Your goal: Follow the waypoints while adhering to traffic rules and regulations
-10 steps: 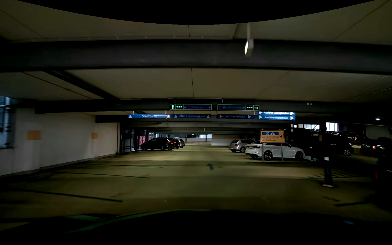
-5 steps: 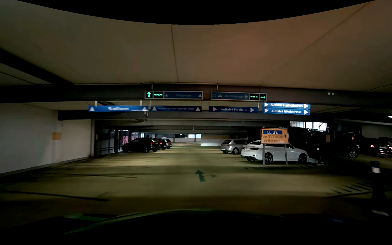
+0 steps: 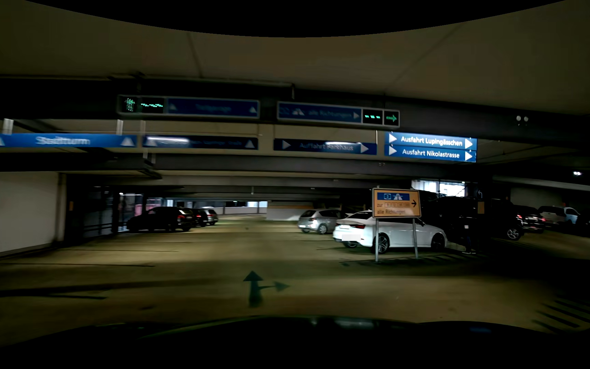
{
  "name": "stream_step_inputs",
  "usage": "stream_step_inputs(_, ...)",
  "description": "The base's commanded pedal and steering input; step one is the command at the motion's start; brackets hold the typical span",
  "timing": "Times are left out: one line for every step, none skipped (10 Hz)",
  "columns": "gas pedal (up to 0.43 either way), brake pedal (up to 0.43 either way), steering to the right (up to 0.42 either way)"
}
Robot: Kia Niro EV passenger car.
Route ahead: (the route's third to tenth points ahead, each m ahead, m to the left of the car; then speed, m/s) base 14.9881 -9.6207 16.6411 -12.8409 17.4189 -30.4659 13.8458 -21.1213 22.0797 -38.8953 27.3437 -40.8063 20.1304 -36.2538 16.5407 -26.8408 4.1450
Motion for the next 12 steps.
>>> stream_step_inputs(0.0,0.226,0.314)
stream_step_inputs(0.0,0.22,0.326)
stream_step_inputs(0.0,0.226,0.343)
stream_step_inputs(0.0,0.22,0.363)
stream_step_inputs(0.0,0.22,0.383)
stream_step_inputs(0.0,0.226,0.408)
stream_step_inputs(0.0,0.207,0.434)
stream_step_inputs(0.0,0.183,0.454)
stream_step_inputs(0.0,0.159,0.476)
stream_step_inputs(0.0,0.14,0.499)
stream_step_inputs(0.0,0.128,0.514)
stream_step_inputs(0.0,0.091,0.525)
